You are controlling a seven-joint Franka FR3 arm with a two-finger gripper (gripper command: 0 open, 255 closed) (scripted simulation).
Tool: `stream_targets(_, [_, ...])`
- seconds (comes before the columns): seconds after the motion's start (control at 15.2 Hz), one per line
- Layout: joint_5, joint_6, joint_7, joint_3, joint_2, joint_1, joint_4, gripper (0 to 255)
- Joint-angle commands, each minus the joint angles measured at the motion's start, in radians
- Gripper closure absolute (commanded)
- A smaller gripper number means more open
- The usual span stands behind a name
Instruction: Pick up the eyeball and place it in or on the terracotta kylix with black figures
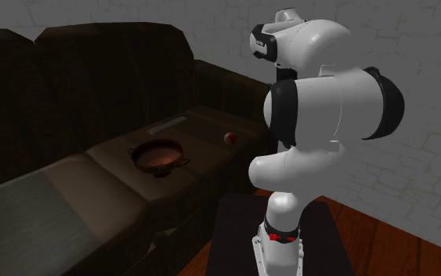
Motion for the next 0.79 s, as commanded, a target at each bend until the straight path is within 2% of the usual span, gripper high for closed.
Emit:
stream_targets(0.0, [0.0, 0.0, 0.0, 0.0, 0.0, 0.0, 0.0, 0])
stream_targets(0.73, [0.164, 0.23, 0.165, 0.173, 0.073, 0.105, -0.138, 0])
